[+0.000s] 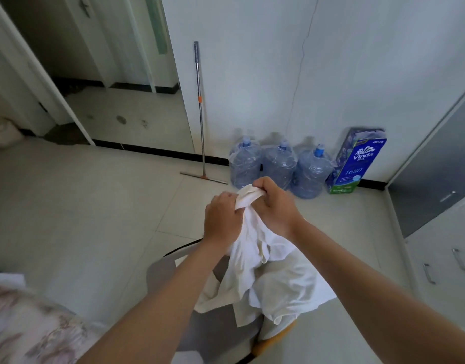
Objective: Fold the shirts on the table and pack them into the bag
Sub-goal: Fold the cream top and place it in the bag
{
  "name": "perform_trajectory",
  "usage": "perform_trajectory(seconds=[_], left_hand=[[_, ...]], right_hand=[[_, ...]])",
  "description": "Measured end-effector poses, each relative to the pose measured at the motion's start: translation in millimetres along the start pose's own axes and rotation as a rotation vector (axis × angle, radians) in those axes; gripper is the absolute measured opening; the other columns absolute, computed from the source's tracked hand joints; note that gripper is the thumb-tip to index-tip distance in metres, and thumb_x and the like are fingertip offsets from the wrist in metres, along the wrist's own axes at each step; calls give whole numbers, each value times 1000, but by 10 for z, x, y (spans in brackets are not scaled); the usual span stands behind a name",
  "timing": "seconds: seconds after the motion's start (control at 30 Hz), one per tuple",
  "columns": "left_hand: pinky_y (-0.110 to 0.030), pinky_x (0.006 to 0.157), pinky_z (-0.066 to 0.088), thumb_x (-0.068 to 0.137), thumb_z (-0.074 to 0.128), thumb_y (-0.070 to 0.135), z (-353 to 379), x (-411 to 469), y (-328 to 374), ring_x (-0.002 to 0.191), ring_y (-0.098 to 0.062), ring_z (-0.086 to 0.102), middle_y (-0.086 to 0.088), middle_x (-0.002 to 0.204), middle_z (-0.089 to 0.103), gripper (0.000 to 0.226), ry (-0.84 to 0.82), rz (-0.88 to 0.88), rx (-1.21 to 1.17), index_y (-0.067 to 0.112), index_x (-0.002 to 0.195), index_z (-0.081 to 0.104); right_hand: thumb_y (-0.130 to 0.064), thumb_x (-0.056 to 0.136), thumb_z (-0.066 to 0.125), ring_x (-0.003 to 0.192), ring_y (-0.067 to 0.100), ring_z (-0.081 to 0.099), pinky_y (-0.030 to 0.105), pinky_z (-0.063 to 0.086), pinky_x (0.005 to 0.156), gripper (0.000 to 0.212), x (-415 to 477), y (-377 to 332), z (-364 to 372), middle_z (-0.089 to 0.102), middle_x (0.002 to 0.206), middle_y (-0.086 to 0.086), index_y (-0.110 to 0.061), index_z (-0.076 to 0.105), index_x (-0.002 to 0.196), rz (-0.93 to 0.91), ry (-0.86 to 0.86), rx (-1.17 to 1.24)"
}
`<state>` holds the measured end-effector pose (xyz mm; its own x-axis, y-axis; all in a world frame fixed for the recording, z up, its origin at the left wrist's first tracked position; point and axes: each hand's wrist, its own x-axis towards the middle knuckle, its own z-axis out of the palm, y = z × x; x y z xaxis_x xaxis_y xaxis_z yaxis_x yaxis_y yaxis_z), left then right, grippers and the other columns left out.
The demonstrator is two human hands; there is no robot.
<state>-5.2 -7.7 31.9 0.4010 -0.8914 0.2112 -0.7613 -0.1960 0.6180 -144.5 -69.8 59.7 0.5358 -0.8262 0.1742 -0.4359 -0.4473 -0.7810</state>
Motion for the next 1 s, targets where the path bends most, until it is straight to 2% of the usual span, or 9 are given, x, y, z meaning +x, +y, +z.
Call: perform_trajectory(seconds=[0.1,0.17,0.37,0.5,0.67,0.73,0.83,0.9,1.0], left_hand=[[-30,66,38,88,46,8,-213,64,-169,87,-26,59,-5,99,65,25,-55,-152,-61,16,100,66],[-30,67,39,87,43,6,-338,60,-313,89,-24,59,-1,104,64,33,-112,-207,-44,20,107,65],[-29,97,37,75,78,33,-342,-131,-258,114,-9,42,11,135,47,85,-399,82,-33,38,145,30],[-25,66,45,91,59,21,-275,-76,-215,88,-21,64,3,102,68,32,-254,21,-27,30,122,56],[-34,75,52,82,42,-2,-550,-88,-374,89,-24,61,1,100,69,49,-349,29,29,29,112,66],[-35,74,52,79,40,-4,-675,-142,-423,88,-22,60,3,97,68,51,-338,39,15,30,106,66],[-31,67,47,78,39,-3,-948,-274,-530,85,-18,57,8,96,62,46,-232,28,20,33,99,59],[-27,63,39,76,39,1,-1247,-380,-651,82,-13,55,15,91,57,45,-156,-44,16,40,94,51],[-25,68,42,77,53,18,-1748,-630,-806,87,-8,57,21,97,57,42,-115,-120,-36,46,108,47]], right_hand=[[-41,85,69,104,15,55,23,41,89,40,-65,317,30,60,116,-6,-28,57,121,46,-238,-398],[-44,92,59,108,26,60,35,43,91,30,-109,469,60,66,116,-2,-27,62,117,140,-298,-622],[-11,91,47,90,22,63,33,51,77,25,57,112,182,69,97,-3,-25,64,104,134,-241,-353],[-8,84,63,85,14,63,28,52,79,23,162,-47,326,69,93,-5,-21,71,101,43,-221,-221],[-41,80,73,138,25,37,46,25,116,72,50,359,409,43,148,-3,-33,41,144,131,-428,-630],[-42,88,66,146,26,28,53,14,119,62,54,411,506,38,155,-4,-32,42,145,186,-425,-618],[-18,92,56,110,29,61,42,45,96,27,189,96,632,68,114,2,-26,58,118,132,-260,-400],[-14,91,51,87,27,61,34,47,74,22,282,-300,702,65,95,2,-22,58,110,70,-255,-350],[-25,88,57,84,27,60,34,44,70,13,296,-986,953,60,86,-5,-27,50,99,-50,-314,-281]])
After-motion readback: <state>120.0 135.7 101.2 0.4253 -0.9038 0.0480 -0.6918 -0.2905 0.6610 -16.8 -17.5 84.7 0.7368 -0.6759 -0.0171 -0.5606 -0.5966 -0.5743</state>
